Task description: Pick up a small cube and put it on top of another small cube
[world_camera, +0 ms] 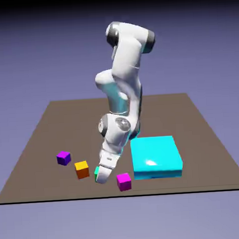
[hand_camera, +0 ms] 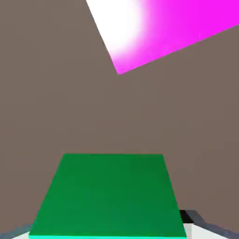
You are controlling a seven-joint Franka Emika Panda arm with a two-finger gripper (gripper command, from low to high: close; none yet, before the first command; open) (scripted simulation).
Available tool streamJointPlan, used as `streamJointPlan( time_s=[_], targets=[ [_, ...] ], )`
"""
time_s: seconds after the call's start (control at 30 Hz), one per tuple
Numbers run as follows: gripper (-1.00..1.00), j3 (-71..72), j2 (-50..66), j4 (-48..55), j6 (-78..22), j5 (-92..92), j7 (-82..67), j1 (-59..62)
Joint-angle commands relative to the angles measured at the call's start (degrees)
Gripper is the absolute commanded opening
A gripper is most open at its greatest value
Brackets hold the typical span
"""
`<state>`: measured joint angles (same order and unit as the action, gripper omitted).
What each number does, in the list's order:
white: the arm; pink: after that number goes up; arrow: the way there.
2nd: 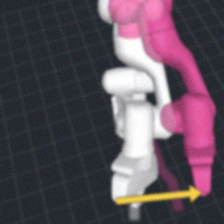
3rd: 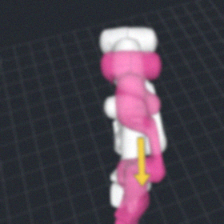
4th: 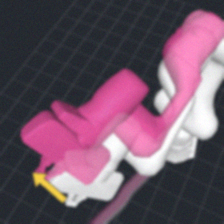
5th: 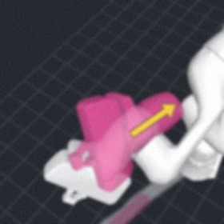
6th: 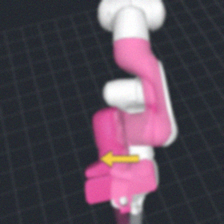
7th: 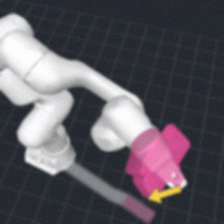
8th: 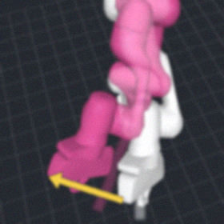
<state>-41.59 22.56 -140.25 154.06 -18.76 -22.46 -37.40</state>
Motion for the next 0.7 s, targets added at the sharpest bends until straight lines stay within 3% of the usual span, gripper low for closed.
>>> streamJointPlan(
  time_s=[0.0, 0.2, 0.4, 0.43, 0.67],
  targets=[
    [-1.0, 0.74, -1.97, 0.33, -2.01, -1.33, 0.59, -0.84],
    [-1.0, 9.15, -9.67, 3.53, -11.17, -8.34, 3.76, -2.46],
    [-1.0, 10.92, 0.85, 3.9, -0.77, -6.71, 3.55, 1.69],
    [1.0, 10.92, 0.85, 3.9, -0.77, -6.71, 3.55, 1.69],
    [1.0, 9.15, -9.67, 3.53, -11.16, -8.34, 3.76, -2.46]
  ],
)
